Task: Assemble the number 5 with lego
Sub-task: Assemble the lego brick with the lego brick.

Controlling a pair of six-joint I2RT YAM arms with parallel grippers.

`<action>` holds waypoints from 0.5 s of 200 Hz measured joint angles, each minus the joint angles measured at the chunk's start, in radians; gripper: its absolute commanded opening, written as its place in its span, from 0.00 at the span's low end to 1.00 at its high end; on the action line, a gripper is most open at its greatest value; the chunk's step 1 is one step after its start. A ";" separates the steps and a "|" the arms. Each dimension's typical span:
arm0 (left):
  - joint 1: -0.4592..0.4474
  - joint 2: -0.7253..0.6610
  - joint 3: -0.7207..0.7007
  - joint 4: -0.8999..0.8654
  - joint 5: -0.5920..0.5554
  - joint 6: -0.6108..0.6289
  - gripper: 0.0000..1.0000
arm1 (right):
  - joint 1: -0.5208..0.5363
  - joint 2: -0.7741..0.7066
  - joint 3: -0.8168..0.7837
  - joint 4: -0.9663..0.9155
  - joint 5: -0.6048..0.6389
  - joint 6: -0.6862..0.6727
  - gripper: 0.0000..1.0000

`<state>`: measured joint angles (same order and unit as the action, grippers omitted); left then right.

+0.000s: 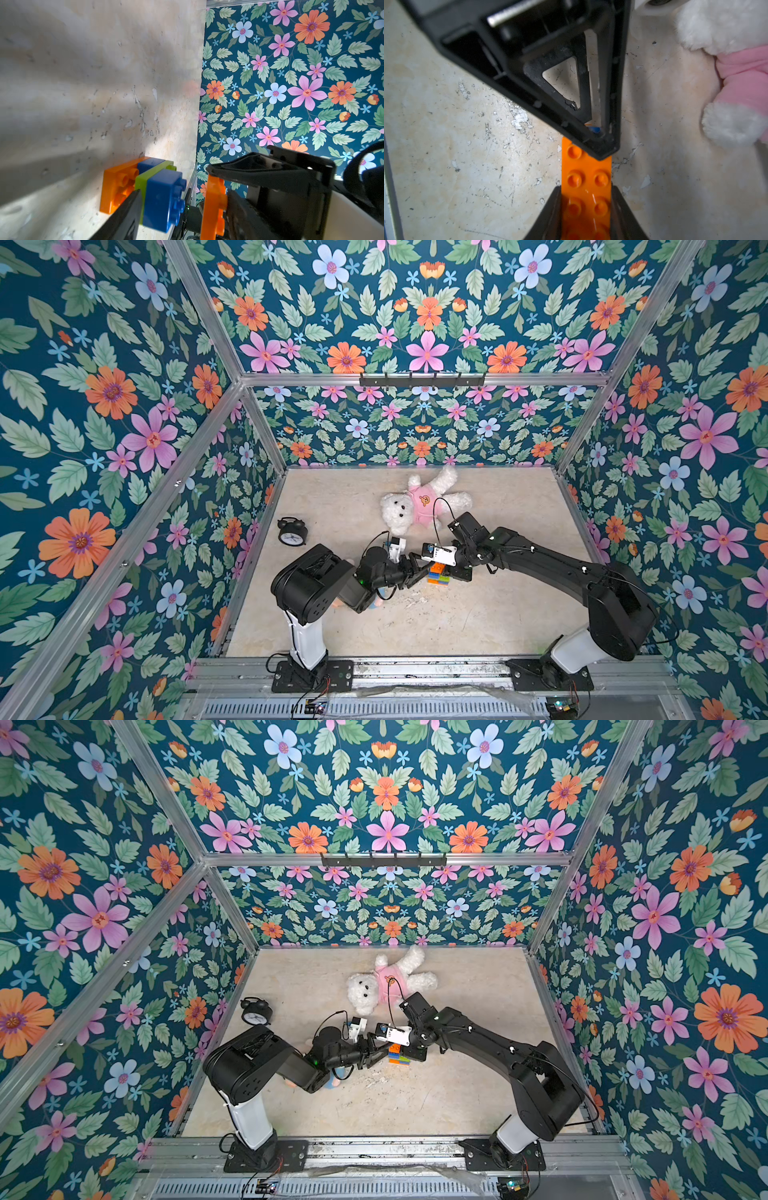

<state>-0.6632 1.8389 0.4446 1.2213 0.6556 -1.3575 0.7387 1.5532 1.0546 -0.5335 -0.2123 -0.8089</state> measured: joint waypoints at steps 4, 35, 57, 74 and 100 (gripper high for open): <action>0.000 -0.001 0.000 -0.002 0.000 0.000 0.70 | 0.000 -0.001 -0.004 0.002 0.002 0.000 0.15; 0.000 -0.008 -0.002 -0.014 -0.003 0.004 0.75 | 0.000 0.000 -0.023 0.003 0.008 0.000 0.14; 0.000 -0.010 -0.005 -0.018 -0.004 0.007 0.75 | 0.000 0.014 -0.016 0.012 0.008 0.006 0.14; 0.000 -0.010 -0.005 -0.018 -0.004 0.008 0.71 | 0.000 0.029 -0.014 0.016 0.008 0.012 0.15; 0.000 -0.002 0.001 -0.022 -0.003 0.022 0.64 | 0.000 0.051 -0.002 0.018 0.009 0.028 0.15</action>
<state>-0.6628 1.8374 0.4458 1.1995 0.6529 -1.3354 0.7387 1.6043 1.0527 -0.5156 -0.2035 -0.7811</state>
